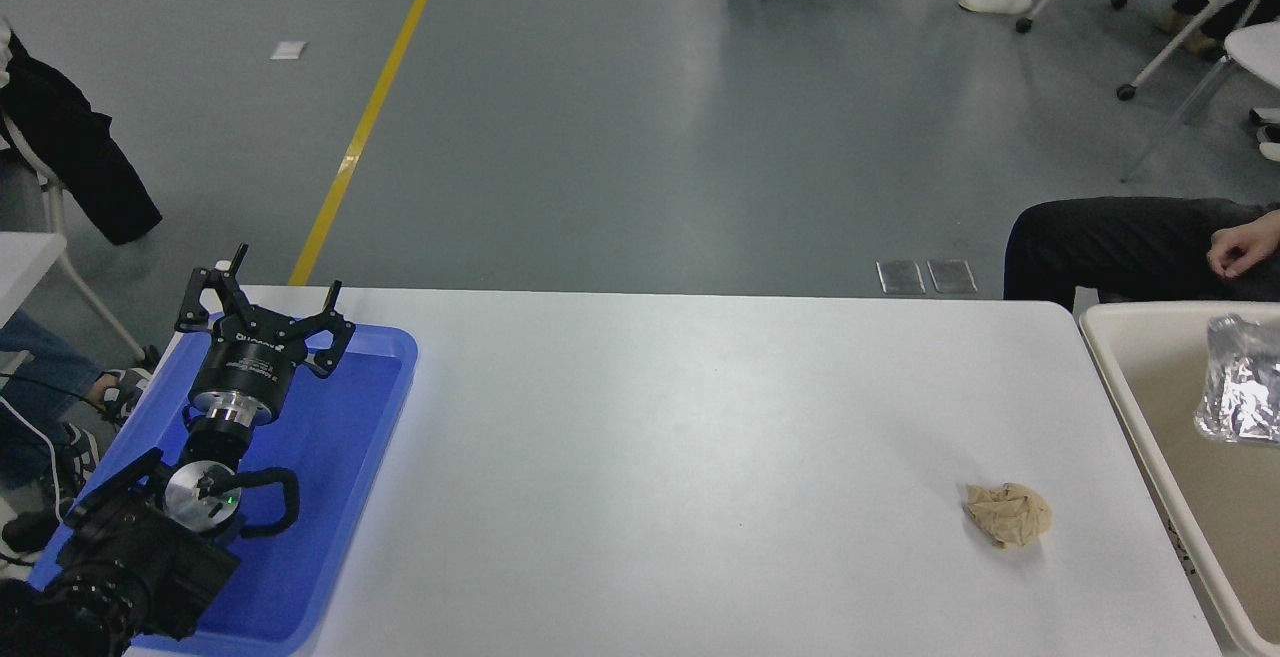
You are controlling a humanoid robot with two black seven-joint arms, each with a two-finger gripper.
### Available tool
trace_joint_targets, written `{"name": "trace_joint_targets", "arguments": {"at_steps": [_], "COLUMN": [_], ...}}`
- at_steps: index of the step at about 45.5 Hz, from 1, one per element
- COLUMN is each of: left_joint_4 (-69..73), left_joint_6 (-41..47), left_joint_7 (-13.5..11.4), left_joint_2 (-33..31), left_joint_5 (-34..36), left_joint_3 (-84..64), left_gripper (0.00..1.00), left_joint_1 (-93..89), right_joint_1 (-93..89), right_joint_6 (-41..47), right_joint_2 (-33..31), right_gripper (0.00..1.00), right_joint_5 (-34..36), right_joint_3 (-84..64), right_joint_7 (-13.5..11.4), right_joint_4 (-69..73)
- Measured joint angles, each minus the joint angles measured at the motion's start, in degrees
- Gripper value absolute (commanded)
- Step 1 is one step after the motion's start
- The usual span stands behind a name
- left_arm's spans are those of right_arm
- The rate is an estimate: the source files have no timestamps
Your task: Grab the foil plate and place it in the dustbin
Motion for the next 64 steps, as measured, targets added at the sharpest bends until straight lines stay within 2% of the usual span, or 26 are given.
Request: {"name": "trace_joint_targets", "arguments": {"at_steps": [2,3,7,10,24,33,40,46,53,57,64], "left_joint_4": [0.0,0.0,0.0,0.0,0.0,0.0,0.0,0.0,0.0,0.0,0.0], "left_joint_6": [0.0,0.0,0.0,0.0,0.0,0.0,0.0,0.0,0.0,0.0,0.0], "left_joint_7": [0.0,0.0,0.0,0.0,0.0,0.0,0.0,0.1,0.1,0.2,0.2], "left_joint_2": [0.0,0.0,0.0,0.0,0.0,-0.1,-0.2,-0.2,-0.2,-0.2,-0.3], "left_joint_5": [0.0,0.0,0.0,0.0,0.0,0.0,0.0,0.0,0.0,0.0,0.0], "left_joint_3": [0.0,0.0,0.0,0.0,0.0,0.0,0.0,0.0,0.0,0.0,0.0], "left_gripper": [1.0,1.0,1.0,1.0,1.0,1.0,1.0,1.0,1.0,1.0,1.0], "left_joint_1": [0.0,0.0,0.0,0.0,0.0,0.0,-0.1,-0.1,0.0,0.0,-0.1], "right_joint_1": [-0.8,-1.1,-2.2,-2.7,-3.3,0.3,8.0,16.9,28.8,36.3,49.2], "right_joint_6": [0.0,0.0,-0.1,-0.2,0.2,0.6,1.6,3.2,9.5,14.5,22.1], "right_joint_2": [0.6,0.8,1.5,1.8,2.6,2.4,-0.7,-4.0,-7.1,-8.2,-7.7], "right_gripper": [0.6,0.65,0.75,0.99,1.0,1.0,1.0,1.0,1.0,1.0,1.0], "right_joint_5": [0.6,0.8,1.7,2.1,3.0,1.3,-4.8,-13.6,-21.8,-24.5,-24.7], "right_joint_3": [0.5,0.7,1.3,1.6,2.5,2.4,2.3,2.2,1.6,-0.6,-5.8], "right_joint_7": [0.0,-0.1,-0.2,-0.3,-0.2,1.1,2.1,2.4,2.4,2.4,2.4], "right_joint_4": [-0.7,-0.8,-1.5,-1.9,-2.6,-0.2,7.8,17.8,29.9,36.9,45.6]}}
